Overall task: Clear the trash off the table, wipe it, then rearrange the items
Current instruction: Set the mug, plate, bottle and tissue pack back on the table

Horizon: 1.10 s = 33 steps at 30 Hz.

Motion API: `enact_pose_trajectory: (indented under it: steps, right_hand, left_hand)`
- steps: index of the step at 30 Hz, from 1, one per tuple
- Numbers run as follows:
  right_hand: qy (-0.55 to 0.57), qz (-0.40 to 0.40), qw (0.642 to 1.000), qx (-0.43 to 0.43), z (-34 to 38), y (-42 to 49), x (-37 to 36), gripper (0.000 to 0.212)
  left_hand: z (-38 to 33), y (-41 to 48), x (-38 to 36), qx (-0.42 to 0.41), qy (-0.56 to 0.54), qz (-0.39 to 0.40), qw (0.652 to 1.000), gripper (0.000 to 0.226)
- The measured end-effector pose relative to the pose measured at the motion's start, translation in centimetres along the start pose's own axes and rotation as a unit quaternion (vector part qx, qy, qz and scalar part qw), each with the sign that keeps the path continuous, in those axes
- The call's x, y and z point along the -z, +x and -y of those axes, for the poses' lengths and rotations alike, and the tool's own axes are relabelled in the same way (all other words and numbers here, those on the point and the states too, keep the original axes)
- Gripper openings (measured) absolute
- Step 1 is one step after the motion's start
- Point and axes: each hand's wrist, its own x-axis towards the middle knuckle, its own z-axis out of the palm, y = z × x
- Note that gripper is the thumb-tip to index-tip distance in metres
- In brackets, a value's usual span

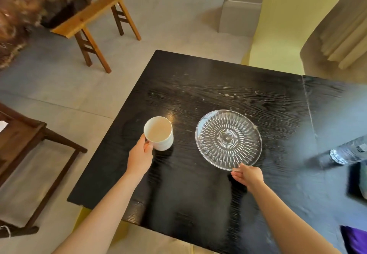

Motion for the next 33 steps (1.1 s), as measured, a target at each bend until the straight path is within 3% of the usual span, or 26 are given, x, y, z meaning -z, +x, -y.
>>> enact_pose_trajectory:
  steps: [9, 12, 15, 17, 19, 22, 24, 33]
  right_hand:
    - [0.056, -0.045, 0.997, -0.019, 1.6, 1.7, -0.7, 0.022]
    - [0.12, -0.052, 0.99, -0.055, 1.7, 1.5, -0.5, 0.034]
    - [0.011, -0.006, 0.997, -0.072, 0.3, -0.6, -2.9, 0.032]
    - [-0.158, 0.054, 0.986, 0.022, 0.2, -2.3, -6.2, 0.026]
    - [-0.297, 0.135, 0.931, 0.164, 1.6, -3.5, -10.1, 0.034]
    - [-0.352, 0.264, 0.843, 0.308, 5.5, -4.8, -15.5, 0.073]
    - [-0.333, 0.323, 0.808, 0.364, 7.5, -5.1, -18.5, 0.075]
    - [-0.289, 0.317, 0.816, 0.386, 8.6, -1.6, -24.6, 0.07]
  left_hand:
    - [-0.2, 2.1, 0.3, -0.021, -0.01, 0.03, 0.999, 0.047]
    - [-0.4, 3.1, 0.6, -0.029, -0.01, 0.046, 0.999, 0.046]
    - [-0.6, 4.5, 1.3, -0.042, 0.004, 0.066, 0.997, 0.046]
    - [-1.1, 5.6, 1.9, -0.05, 0.02, 0.086, 0.995, 0.048]
    - [-1.7, 6.7, 2.5, -0.055, 0.031, 0.114, 0.992, 0.05]
    - [-2.4, 8.2, 3.4, -0.066, 0.035, 0.149, 0.986, 0.052]
    - [-2.7, 9.3, 4.0, -0.075, 0.042, 0.166, 0.982, 0.051]
    - [-2.5, 14.9, 6.1, -0.087, 0.081, 0.207, 0.971, 0.047]
